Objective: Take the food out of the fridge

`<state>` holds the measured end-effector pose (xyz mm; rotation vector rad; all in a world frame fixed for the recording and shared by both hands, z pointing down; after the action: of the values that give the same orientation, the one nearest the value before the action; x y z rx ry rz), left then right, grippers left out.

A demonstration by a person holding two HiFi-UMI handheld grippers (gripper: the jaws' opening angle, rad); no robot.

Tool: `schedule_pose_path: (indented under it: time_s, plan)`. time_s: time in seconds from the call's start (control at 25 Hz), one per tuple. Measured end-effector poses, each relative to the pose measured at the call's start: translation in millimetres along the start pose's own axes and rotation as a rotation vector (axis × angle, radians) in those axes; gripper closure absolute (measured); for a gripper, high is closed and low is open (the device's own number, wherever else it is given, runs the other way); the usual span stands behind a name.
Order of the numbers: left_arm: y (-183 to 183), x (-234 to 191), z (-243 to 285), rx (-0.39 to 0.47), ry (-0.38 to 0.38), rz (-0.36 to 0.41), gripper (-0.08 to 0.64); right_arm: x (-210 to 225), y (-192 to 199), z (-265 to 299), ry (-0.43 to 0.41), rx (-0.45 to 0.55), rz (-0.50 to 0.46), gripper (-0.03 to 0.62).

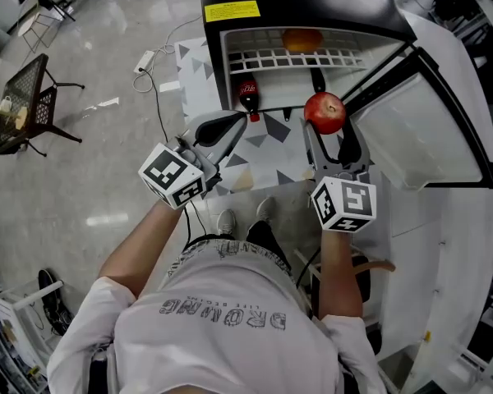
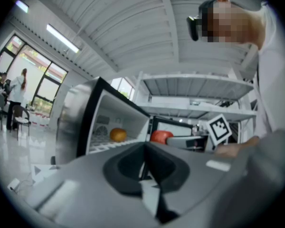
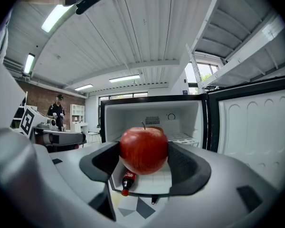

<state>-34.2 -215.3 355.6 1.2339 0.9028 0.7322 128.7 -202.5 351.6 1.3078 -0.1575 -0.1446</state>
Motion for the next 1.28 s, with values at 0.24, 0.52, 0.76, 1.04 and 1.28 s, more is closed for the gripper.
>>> schedule_pose_path:
  time_s: [0.24,0.52,0.76,1.04,1.28]
  plan:
    - [0.3,-1.6,-6.6,0.006,-0.008,-0.005,0.552,-9.7,4.1,-7.0,-0.016,-0.007,0.008,0.291]
    - [2.5,-1.8,-10.5,0.005,-0.014,-0.017,0.552,-17.4,9.3,-13.4,-0.032,-0.014,0.037,0.291]
    - [4.1,-0.3,-11.8,0.002,-0.013,-0.02,0.552,-21.9,9.7,-18.4,-0.052,-0.016,0.051,0.291]
    - [7.5,0.8,-13.0,0.003,-0.02,-0.03,0.552,-28.3,9.0,-23.0,-0.083,-0.016,0.055,0.291]
    - [7.4,2.3,-12.4,0.003,-0.024,-0.029,0.552,-29.9,10.8,-21.9,-0.094,-0.028,0.045,0.291]
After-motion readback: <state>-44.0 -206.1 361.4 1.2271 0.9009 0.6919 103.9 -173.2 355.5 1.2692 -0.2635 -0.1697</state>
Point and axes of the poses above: the fingertips, and each gripper's own axes: z forward along the fingers, x to its right, y out of its underside, the point moved 1 cm from there along -z, backward along the fingers, and after that the axes turned 6 degrees about -x, right-handed, at the moved point
